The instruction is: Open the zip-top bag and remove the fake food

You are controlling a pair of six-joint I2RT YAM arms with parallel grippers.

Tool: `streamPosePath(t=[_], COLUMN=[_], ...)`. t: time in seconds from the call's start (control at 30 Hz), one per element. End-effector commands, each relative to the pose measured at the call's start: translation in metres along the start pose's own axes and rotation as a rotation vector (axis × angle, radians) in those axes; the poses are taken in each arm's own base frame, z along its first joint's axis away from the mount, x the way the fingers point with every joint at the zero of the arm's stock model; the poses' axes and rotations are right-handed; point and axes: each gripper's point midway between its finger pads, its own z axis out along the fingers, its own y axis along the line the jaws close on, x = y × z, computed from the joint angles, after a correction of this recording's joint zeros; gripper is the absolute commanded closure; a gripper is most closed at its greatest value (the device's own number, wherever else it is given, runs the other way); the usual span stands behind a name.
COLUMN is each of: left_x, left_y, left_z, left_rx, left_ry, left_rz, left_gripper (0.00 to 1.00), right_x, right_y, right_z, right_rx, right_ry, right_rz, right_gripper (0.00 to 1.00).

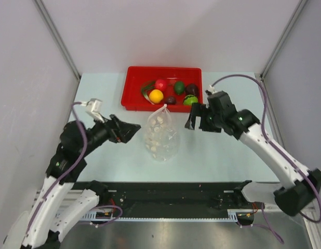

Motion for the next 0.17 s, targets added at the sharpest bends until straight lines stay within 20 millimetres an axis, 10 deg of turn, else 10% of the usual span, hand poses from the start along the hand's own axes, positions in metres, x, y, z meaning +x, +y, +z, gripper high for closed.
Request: streamPosePath(t=[0.0,0.13], left_x=[-0.009,-0.019], left_y=[-0.035,-0.058], left_z=[-0.014,-0.035], left_rx=[0.181,0.33], left_ry=[-0.098,-0.204], left_rz=[-0.15,-0.194], left_gripper=[0.0,0.0], right_x=[0.042,0.037], right_y=[-0.024,0.008], right_z=[-0.032,-0.078], right_rx=[0.048,-0.229], right_ry=[0.016,-0.149], right_rz=[0.076,0.119], right_gripper=[0.0,0.0])
